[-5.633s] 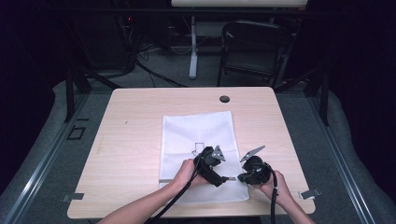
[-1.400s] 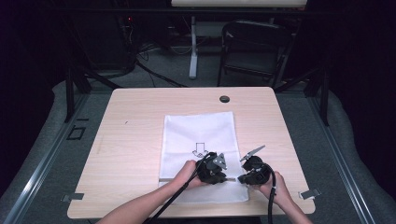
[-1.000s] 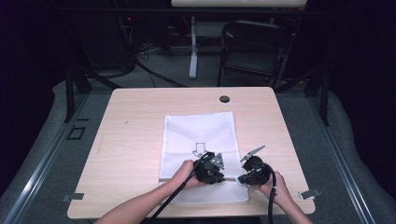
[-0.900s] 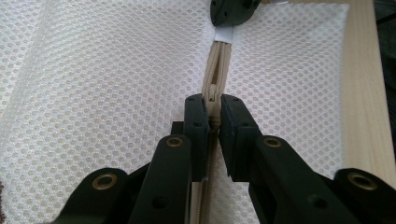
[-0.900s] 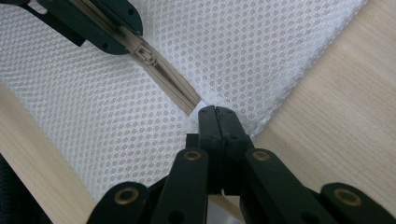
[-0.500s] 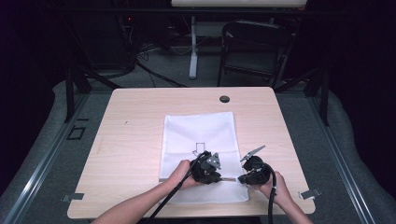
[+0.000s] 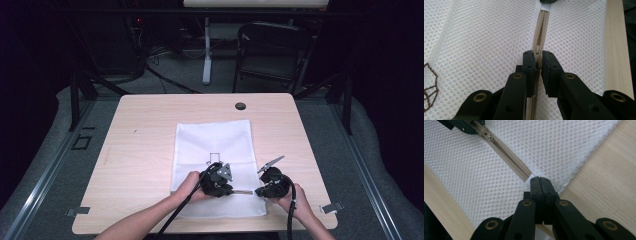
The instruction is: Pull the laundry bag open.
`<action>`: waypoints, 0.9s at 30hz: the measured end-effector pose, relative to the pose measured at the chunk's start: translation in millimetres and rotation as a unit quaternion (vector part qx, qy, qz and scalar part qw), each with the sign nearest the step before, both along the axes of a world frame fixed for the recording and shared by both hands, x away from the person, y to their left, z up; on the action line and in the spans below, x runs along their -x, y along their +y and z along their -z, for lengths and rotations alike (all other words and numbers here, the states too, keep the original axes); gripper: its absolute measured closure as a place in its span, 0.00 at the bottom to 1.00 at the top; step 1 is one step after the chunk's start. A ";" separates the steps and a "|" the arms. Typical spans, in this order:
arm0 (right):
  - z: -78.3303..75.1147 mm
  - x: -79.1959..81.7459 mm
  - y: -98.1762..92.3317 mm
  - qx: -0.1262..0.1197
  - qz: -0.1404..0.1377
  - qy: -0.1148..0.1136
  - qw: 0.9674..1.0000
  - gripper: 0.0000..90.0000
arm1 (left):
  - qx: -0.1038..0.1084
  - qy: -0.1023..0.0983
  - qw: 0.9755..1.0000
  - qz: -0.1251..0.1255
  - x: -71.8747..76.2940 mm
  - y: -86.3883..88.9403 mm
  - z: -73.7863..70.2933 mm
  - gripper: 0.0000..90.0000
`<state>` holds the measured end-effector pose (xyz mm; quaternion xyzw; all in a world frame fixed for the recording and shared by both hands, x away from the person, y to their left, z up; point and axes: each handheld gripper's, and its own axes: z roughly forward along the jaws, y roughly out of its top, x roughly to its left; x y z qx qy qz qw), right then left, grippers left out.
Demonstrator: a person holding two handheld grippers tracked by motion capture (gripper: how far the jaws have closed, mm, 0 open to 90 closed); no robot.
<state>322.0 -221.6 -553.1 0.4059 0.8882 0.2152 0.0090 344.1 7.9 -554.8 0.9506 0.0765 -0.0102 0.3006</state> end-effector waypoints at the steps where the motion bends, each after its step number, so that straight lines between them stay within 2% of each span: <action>1: 1.1 0.5 0.3 -0.006 0.006 -0.003 1.000 1.00 | 0.004 0.000 1.000 0.001 0.0 0.9 0.0 0.91; 4: 1.1 0.5 0.5 -0.006 0.006 -0.002 1.000 1.00 | 0.002 0.000 1.000 0.001 0.8 1.2 -0.5 0.91; 5: 0.0 -0.1 -0.1 0.001 0.000 0.000 1.000 1.00 | 0.004 0.000 1.000 0.001 0.9 1.4 -0.3 0.91; 7: 1.1 0.5 0.3 -0.007 0.006 -0.002 1.000 1.00 | 0.005 -0.001 1.000 0.002 0.5 1.9 0.0 0.91; 14: 1.1 0.6 0.1 -0.007 0.006 -0.002 1.000 1.00 | 0.005 0.002 1.000 -0.002 1.3 9.2 -1.2 0.91; 15: 0.1 0.0 -0.2 0.000 0.001 0.000 1.000 1.00 | 0.005 -0.002 1.000 0.002 1.4 10.2 -1.3 0.91; 18: 1.0 0.5 0.3 -0.005 0.006 -0.001 1.000 1.00 | 0.004 -0.002 1.000 0.000 1.7 12.3 -1.5 0.91; 19: 0.1 0.0 0.1 0.001 0.002 0.000 1.000 1.00 | 0.007 0.001 1.000 0.000 1.8 13.5 -1.3 0.91; 27: 1.0 0.3 0.1 -0.007 0.008 0.000 1.000 1.00 | 0.008 0.001 1.000 -0.001 2.1 20.2 -2.2 0.91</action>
